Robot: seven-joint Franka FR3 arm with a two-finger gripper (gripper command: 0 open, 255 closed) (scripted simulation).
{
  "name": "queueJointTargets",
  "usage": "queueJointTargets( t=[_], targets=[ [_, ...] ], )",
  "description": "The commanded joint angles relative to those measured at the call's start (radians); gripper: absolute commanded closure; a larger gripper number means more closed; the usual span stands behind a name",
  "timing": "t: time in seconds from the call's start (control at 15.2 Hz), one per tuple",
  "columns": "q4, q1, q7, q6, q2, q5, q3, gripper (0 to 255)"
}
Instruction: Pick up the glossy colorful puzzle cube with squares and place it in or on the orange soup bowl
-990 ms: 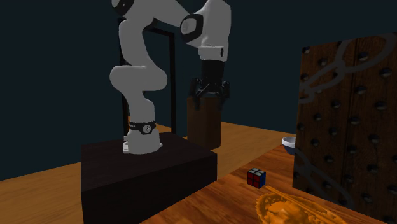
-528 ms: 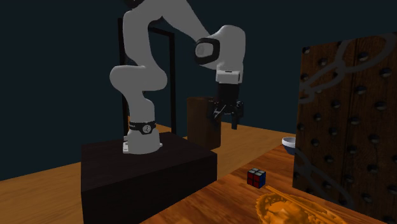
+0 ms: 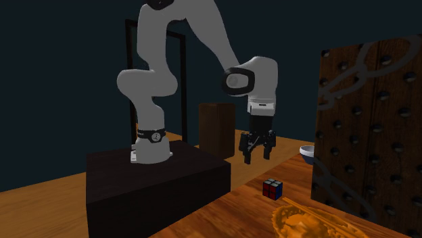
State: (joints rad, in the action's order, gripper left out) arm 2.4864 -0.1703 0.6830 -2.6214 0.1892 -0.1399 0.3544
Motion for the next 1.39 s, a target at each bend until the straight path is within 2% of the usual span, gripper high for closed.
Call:
queueJointTargets(
  t=[0.0,0.33,0.86,1.32],
  targets=[
    [-0.041,-0.029,0.059,-0.041,0.081,-0.058,-0.016,0],
    [-0.179,-0.128,0.169,-0.111,0.283,-0.164,-0.084,0],
    [-0.217,-0.177,0.208,-0.186,0.393,-0.213,-0.142,0],
    [-0.217,-0.177,0.208,-0.186,0.393,-0.213,-0.142,0]
  ],
)
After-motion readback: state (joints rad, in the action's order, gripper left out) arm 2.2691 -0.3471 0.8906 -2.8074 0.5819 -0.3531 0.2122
